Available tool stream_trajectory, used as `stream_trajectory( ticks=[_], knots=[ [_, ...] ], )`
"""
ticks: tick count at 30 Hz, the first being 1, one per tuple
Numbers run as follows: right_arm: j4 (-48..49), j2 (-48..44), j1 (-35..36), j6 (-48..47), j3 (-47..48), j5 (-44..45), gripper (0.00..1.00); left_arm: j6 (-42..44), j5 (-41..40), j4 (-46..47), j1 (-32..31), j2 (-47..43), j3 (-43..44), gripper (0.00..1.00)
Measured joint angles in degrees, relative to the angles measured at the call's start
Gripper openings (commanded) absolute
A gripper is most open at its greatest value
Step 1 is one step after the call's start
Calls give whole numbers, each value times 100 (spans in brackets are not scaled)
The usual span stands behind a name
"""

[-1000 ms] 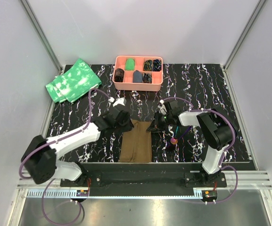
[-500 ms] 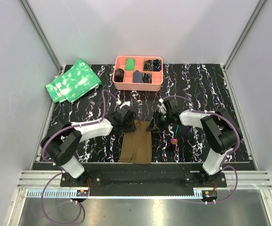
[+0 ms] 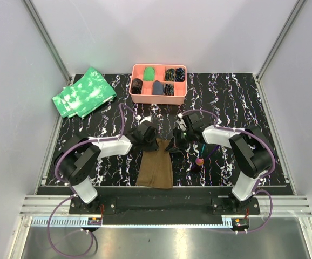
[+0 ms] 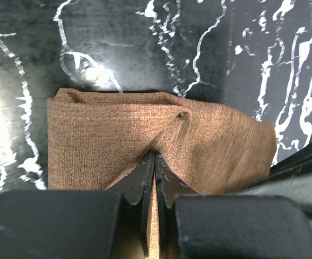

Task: Fold the napkin into a case and place the utensils inside
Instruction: Fold the 2/3-rectangle-folded napkin at the center of the board.

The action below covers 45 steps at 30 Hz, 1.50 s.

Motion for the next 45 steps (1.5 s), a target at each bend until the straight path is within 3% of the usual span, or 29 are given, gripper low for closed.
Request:
stream_trajectory(
  ticks=[14,24,29,35,45],
  knots=[
    [391,15,363,1370,-33,448,1,-208,59,675,-98,125,-146,8],
    [470,15,393,1480,-39,678,1,83,52,-651,-68,-981,-168,11],
    [439,15,396,1478,-22,717,1,256,17,-758,-2,-1513,-483,7],
    [271,15,400,1480,90,778,1,210,-11,-688,-61,-1493,-1268,6],
    [-391,15,575,1585,546,1300,1,-181,-52,247,-732,-911,-1088,6]
  ],
)
